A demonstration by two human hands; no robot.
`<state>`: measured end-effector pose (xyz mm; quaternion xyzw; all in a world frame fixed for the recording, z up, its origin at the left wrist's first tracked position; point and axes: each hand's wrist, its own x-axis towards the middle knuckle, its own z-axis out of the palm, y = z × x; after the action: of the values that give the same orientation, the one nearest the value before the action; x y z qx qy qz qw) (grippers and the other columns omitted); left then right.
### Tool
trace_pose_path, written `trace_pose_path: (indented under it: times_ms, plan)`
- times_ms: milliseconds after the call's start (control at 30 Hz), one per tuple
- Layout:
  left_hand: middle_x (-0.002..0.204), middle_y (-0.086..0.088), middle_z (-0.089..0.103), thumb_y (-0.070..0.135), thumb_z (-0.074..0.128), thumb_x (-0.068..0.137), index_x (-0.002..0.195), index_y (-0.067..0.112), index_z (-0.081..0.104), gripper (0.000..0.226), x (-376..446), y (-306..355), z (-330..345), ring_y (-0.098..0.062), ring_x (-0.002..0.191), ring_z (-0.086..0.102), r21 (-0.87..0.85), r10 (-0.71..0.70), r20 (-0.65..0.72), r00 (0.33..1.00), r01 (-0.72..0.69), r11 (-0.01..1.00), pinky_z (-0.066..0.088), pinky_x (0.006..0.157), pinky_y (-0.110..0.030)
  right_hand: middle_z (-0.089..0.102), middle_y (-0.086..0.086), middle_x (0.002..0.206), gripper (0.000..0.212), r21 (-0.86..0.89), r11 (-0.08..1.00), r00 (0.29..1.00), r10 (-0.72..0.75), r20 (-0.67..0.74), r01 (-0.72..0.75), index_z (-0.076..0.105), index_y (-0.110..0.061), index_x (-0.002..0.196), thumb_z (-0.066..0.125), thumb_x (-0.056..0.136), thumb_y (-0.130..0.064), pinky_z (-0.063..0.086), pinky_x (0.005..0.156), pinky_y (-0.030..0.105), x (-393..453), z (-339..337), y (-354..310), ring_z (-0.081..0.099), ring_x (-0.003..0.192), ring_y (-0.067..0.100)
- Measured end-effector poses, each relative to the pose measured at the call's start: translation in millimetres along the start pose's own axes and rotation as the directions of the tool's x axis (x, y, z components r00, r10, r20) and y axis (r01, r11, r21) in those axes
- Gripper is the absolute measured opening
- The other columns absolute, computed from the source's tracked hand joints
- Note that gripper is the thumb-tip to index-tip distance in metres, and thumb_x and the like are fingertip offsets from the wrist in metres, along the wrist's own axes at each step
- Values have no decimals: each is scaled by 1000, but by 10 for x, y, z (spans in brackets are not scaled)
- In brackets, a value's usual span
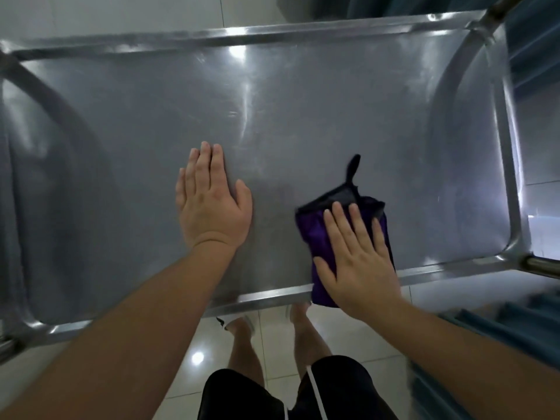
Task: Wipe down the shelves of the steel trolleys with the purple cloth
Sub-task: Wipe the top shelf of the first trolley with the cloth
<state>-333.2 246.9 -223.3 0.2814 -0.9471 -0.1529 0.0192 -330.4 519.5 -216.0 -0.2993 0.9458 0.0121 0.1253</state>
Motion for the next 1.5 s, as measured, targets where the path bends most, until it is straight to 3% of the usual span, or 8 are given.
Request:
trace_pose_path:
  times_ms: [133,467,767,933,1033,1133,1267,1500]
  plan:
    - [175,-8,23,42,34,102,167,11,26,72,-13,-28,33,-25,162,15,14,26,-12,1000,-26,1000,4,132,-42,10,0,173,75,-10,996,994,-84,-65,83,15,-22,166,35,102,-56,7,128,51,786,-192,71,4,160,22]
    - [174,-5,26,39,33,104,166,13,30,67,14,-33,84,-22,161,18,38,19,-43,999,-17,999,6,132,-40,2,1,174,77,149,966,961,232,-147,-211,5,-19,166,18,99,-56,0,128,50,3061,-751,-254,-2,160,25]
    - [174,4,27,31,38,91,164,21,38,73,73,-34,-166,-14,161,16,-214,-51,65,997,63,975,2,131,-34,13,3,173,75,110,992,985,85,-152,-69,17,-17,165,31,102,-56,8,127,54,1655,-381,-598,9,159,24]
    - [168,-6,37,19,41,88,152,9,53,66,171,-323,-534,-19,157,28,-627,-43,180,983,148,765,14,126,-18,6,-1,174,72,91,990,994,-104,-40,108,10,-22,166,28,106,-56,7,127,54,398,-71,-909,0,160,22]
    - [168,-10,36,23,44,95,149,9,56,56,122,-1115,-718,-27,158,29,-309,-27,20,999,32,950,17,129,-32,5,-4,174,70,24,981,981,-193,29,192,9,-24,166,24,107,-57,10,124,53,16,15,-959,1,160,21]
    - [173,-7,28,38,39,101,159,17,42,62,-72,-1791,-821,-27,160,22,-17,-89,11,996,89,996,19,128,-50,6,-5,174,68,4,979,977,-204,57,204,9,-26,166,22,107,-57,7,125,51,67,-26,-961,-1,160,19]
    - [177,-5,13,49,27,104,169,17,20,73,-296,-2071,-644,-22,164,5,67,16,89,996,-22,998,5,133,-44,6,-3,174,69,18,986,986,-165,12,164,11,-24,166,25,106,-54,7,127,52,640,-143,-1049,-1,160,20]
    - [178,-4,11,54,32,104,170,18,17,76,-314,-2164,-538,-21,164,3,108,63,27,998,-65,992,4,133,-42,8,1,174,73,148,983,989,126,-79,-113,12,-19,166,25,102,-52,1,128,51,2816,-667,-1218,4,160,24]
